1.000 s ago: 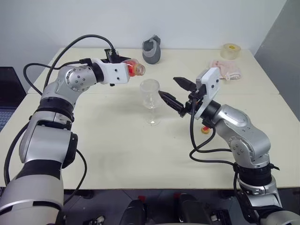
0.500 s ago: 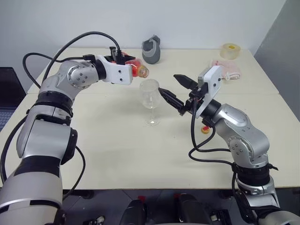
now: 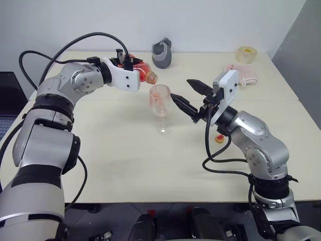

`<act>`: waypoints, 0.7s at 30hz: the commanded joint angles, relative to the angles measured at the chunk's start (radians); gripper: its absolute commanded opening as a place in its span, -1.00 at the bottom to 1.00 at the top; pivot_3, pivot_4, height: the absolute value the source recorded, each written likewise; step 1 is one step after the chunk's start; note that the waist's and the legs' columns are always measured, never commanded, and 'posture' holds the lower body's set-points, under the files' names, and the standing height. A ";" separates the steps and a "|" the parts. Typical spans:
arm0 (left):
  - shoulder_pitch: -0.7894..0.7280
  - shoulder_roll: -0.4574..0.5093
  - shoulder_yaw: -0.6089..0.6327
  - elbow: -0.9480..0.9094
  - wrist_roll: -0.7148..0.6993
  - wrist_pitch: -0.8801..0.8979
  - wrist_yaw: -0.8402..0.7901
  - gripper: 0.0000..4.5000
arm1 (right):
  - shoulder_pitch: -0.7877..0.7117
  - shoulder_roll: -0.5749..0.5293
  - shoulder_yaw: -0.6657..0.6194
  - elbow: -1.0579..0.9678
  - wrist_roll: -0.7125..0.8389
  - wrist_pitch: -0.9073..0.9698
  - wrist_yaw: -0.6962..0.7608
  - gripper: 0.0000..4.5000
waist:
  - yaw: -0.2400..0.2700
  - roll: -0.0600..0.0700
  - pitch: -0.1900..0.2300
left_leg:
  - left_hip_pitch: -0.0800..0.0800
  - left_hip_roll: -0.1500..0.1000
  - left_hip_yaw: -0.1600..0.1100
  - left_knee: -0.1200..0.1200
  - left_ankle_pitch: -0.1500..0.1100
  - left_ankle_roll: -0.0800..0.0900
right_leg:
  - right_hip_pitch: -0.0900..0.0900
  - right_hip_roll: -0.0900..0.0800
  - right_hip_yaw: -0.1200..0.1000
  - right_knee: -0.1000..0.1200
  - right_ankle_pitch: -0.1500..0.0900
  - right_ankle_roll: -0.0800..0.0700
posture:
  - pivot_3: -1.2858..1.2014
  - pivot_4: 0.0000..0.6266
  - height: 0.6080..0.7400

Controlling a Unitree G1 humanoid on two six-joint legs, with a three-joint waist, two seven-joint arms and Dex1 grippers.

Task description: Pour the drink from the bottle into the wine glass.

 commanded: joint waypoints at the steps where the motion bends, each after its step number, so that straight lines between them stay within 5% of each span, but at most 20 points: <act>1: -0.053 0.024 0.003 -0.002 0.000 -0.013 0.038 -0.59 | -0.011 -0.003 -0.015 -0.014 0.008 -0.016 0.006 0.72 | 0.000 0.000 0.000 | 0.000 0.000 0.000 0.000 0.000 0.000 | 0.000 0.000 0.000 0.000 0.000 0.000 | 0.03 -0.52 1.00; 21: -0.105 0.051 -0.042 0.029 0.057 -0.025 0.092 -0.59 | 0.003 -0.001 -0.004 -0.023 0.002 -0.024 0.009 0.72 | 0.000 0.000 0.000 | 0.000 0.000 0.000 0.000 0.000 0.000 | 0.000 0.000 0.000 0.000 0.000 0.000 | 0.03 -0.52 1.00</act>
